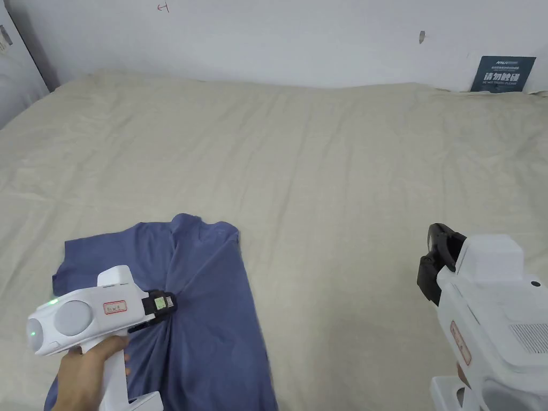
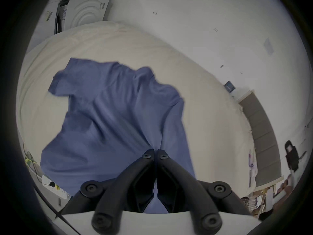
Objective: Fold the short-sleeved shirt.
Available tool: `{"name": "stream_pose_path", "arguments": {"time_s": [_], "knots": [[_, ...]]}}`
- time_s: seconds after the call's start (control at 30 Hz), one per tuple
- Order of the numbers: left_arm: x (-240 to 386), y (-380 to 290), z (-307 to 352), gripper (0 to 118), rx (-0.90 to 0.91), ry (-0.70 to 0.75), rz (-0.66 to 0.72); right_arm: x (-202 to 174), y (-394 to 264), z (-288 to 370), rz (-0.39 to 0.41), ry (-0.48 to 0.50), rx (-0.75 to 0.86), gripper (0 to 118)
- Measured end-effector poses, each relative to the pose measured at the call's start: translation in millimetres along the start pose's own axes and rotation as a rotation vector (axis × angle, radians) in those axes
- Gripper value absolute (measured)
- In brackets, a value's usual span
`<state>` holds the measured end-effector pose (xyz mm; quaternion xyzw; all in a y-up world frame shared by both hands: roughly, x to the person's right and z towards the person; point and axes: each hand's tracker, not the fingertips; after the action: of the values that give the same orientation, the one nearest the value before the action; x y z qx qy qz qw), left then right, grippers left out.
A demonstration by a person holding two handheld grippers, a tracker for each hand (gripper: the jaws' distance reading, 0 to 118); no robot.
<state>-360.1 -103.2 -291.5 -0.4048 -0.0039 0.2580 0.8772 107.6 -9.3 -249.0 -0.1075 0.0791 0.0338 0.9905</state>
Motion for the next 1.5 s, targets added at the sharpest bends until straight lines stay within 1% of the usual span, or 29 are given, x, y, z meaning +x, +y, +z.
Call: {"name": "stream_pose_path", "arguments": {"time_s": [0.07, 0.17, 0.2, 0.4, 0.57, 0.77, 0.83, 1.0, 1.13, 1.3, 1.5], "knots": [[21.1, 0.1, 18.9, 0, 0.015, -0.033, -0.038, 5.1, 0.7, 4.1, -0.006, -0.009, 0.005, 0], [51.6, 7.8, 34.7, 0, 0.053, -0.124, -0.059, 13.9, 2.2, 11.4, -0.018, -0.026, 0.015, 0], [55.3, 9.5, 24.0, 0, 0.067, -0.146, -0.072, 16.7, 2.9, 13.9, -0.02, -0.031, 0.019, 0], [129.3, 51.0, 31.0, 0, 0.139, -0.328, -0.145, 34.9, 6.9, 33.3, -0.021, -0.064, 0.042, 0], [213.2, 79.7, 38.7, 0, 0.188, -0.404, -0.291, 51.1, 11.4, 50.5, -0.036, -0.105, 0.069, 0], [304.2, 91.0, 37.1, 0, 0.199, -0.499, -0.458, 72.5, 18.7, 69.4, -0.046, -0.167, 0.105, 0], [329.2, 87.4, 33.3, 0, 0.191, -0.528, -0.491, 80.5, 20.0, 75.5, -0.045, -0.19, 0.114, 0], [382.0, 58.0, 17.7, 0, 0.141, -0.575, -0.607, 100.7, 18.8, 91.3, -0.037, -0.251, 0.12, 0], [404.1, 21.7, -13.3, 0, 0.04, -0.579, -0.691, 116.4, 12.7, 100.5, -0.043, -0.293, 0.108, 0], [412.6, -42.2, -61.0, 0, -0.116, -0.5, -0.812, 129.4, 5.5, 106.5, -0.054, -0.323, 0.094, 0], [393.0, -118.9, -120.1, 0, -0.302, -0.367, -0.92, 135.9, -3.8, 105.0, -0.064, -0.332, 0.073, 0]]}}
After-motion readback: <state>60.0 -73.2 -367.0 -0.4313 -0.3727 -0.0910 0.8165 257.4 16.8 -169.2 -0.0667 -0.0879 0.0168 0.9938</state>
